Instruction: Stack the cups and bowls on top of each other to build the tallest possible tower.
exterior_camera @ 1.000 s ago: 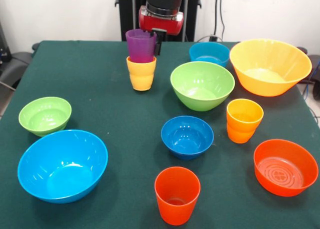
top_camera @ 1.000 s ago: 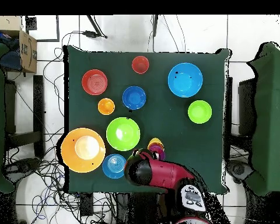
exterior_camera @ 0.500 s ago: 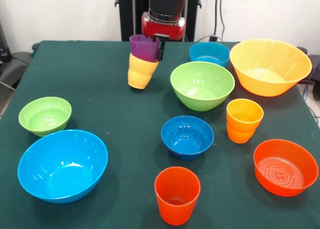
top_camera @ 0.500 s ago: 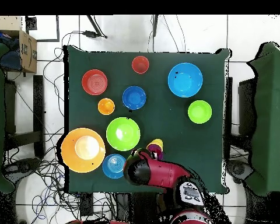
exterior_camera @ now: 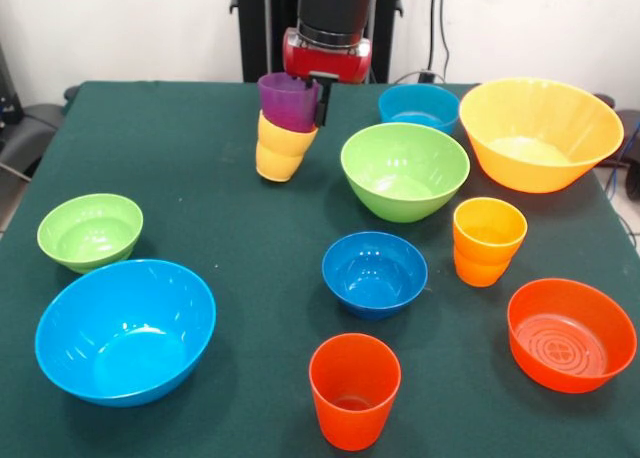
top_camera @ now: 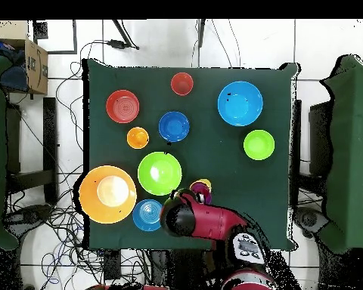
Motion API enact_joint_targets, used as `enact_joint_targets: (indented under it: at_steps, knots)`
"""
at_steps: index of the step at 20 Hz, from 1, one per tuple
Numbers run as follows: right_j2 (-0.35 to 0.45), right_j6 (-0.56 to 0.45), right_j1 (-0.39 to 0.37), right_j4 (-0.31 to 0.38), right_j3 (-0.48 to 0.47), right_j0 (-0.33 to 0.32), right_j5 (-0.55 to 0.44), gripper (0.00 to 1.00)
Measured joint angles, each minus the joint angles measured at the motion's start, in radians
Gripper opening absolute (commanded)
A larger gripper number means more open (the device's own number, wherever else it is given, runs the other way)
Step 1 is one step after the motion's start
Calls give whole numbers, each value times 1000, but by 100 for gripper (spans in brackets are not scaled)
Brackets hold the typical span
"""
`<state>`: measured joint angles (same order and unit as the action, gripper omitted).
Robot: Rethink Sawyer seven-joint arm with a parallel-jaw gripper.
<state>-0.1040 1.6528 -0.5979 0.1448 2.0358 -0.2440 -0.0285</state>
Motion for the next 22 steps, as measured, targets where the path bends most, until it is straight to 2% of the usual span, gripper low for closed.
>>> enact_joint_targets:
  at_steps: [14, 22]
  knots:
    - [-4, 0, 2, 0, -41, 2, 0, 0]
    - [-32, 0, 22, 0, -81, 36, 0, 0]
